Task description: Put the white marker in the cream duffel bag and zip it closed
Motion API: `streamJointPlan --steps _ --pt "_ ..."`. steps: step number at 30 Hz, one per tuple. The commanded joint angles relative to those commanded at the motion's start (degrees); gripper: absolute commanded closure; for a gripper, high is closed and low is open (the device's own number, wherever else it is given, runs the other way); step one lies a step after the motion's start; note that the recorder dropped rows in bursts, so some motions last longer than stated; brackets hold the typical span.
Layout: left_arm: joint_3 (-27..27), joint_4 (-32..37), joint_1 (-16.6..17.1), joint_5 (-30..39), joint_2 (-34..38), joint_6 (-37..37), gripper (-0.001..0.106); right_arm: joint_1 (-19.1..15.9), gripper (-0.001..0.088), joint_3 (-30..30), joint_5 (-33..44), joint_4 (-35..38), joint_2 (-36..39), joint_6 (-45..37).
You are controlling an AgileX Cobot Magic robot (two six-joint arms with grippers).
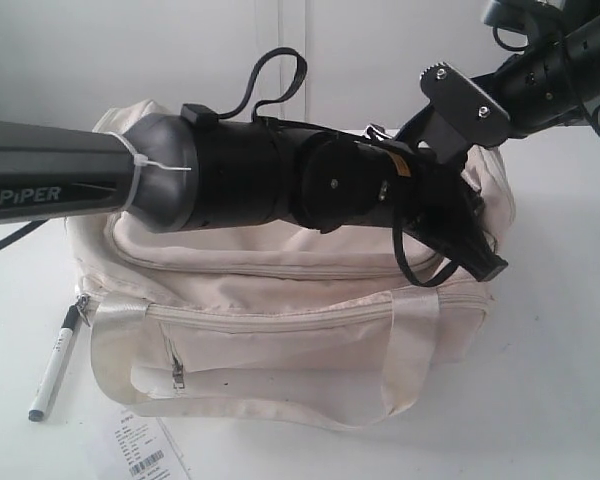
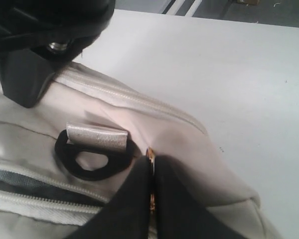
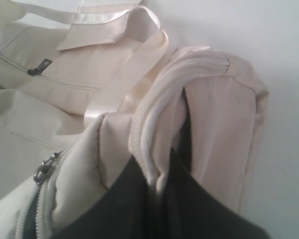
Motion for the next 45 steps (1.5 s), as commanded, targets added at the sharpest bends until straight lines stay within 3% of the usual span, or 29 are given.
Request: streamJointPlan --steps 26,45 --pt "0.0 0.0 0.0 5.33 -4.76 0.14 0.105 0.0 0.0868 0.0 0.0 0.0 0.0 0.0" --pt "0.0 0.0 0.0 14.03 -7.97 0.0 0.105 0.0 0.0868 0.0 0.0 0.0 0.0 0.0"
